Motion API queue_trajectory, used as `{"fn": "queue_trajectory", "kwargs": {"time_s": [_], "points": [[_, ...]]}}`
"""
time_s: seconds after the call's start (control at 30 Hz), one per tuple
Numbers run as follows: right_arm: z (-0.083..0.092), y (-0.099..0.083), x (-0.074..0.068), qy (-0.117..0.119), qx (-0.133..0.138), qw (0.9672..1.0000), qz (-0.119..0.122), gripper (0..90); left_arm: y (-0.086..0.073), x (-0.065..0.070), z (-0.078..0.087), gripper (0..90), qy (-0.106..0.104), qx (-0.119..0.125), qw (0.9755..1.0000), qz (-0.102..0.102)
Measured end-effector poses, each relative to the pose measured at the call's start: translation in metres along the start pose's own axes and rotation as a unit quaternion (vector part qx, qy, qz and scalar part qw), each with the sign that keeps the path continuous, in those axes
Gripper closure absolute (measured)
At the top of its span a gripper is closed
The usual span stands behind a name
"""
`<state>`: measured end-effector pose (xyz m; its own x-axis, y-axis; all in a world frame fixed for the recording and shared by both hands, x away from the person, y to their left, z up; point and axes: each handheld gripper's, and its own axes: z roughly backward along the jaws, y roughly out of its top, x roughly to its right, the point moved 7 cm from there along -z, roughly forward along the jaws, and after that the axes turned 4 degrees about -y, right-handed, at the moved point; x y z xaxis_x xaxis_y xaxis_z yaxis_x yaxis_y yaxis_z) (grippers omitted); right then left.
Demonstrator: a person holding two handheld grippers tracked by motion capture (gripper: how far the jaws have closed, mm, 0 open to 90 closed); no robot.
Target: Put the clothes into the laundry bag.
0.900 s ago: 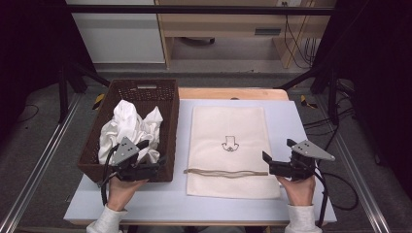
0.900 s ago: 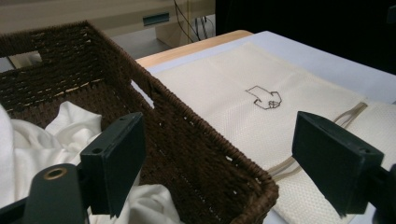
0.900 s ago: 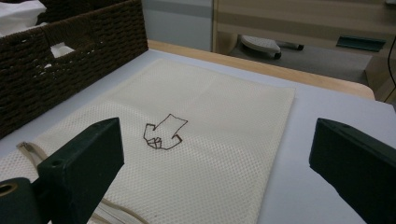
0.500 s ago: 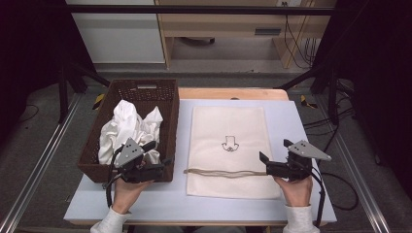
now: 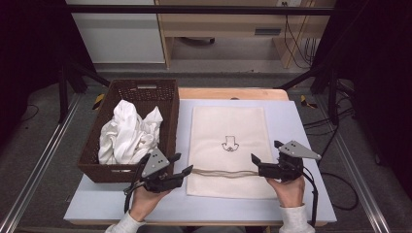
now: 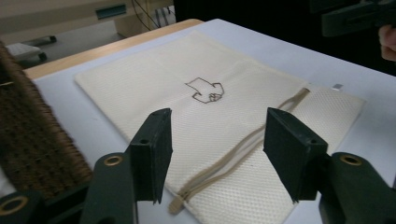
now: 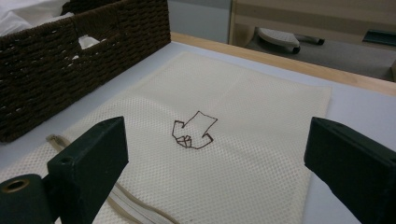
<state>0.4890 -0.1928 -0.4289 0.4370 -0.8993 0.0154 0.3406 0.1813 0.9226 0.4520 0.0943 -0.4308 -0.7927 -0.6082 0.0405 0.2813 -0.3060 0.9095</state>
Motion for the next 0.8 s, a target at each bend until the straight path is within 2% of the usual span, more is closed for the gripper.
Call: {"fn": "queue_trajectory", "kwargs": {"time_s": [0.23, 0.27, 0.43, 0.47, 0.53, 0.63, 0.67, 0.7, 0.8], "points": [[-0.005, -0.004, -0.007, 0.007, -0.012, 0.9998, 0.012, 10.1, -0.015, 0.023, -0.023, 56.0, -0.03, -0.033, 0.9988, -0.019], [-0.006, -0.005, -0.009, 0.01, -0.017, 0.9997, 0.016, 11.8, -0.018, 0.026, -0.027, 60.9, -0.034, -0.038, 0.9985, -0.021], [-0.011, -0.01, -0.014, 0.018, -0.026, 0.9994, 0.016, 13.4, -0.035, 0.037, -0.046, 68.1, -0.055, -0.074, 0.9955, -0.022], [-0.014, -0.012, -0.016, 0.022, -0.031, 0.9991, 0.019, 14.9, -0.041, 0.039, -0.052, 70.9, -0.062, -0.086, 0.9941, -0.022], [-0.017, -0.014, -0.019, 0.025, -0.035, 0.9989, 0.02, 15.6, -0.044, 0.04, -0.055, 72.6, -0.061, -0.089, 0.9939, -0.023], [-0.022, -0.018, -0.025, 0.029, -0.045, 0.9982, 0.028, 18.2, -0.054, 0.04, -0.064, 77.6, -0.062, -0.103, 0.9926, -0.018], [-0.026, -0.022, -0.029, 0.034, -0.053, 0.9976, 0.03, 19.9, -0.059, 0.04, -0.068, 80.7, -0.063, -0.113, 0.9915, -0.017], [-0.026, -0.022, -0.029, 0.034, -0.053, 0.9976, 0.03, 19.9, -0.059, 0.04, -0.068, 82.1, -0.063, -0.113, 0.9915, -0.017], [-0.034, -0.029, -0.038, 0.044, -0.071, 0.9956, 0.042, 25.3, -0.066, 0.04, -0.075, 86.6, -0.065, -0.127, 0.9897, -0.015]]}}
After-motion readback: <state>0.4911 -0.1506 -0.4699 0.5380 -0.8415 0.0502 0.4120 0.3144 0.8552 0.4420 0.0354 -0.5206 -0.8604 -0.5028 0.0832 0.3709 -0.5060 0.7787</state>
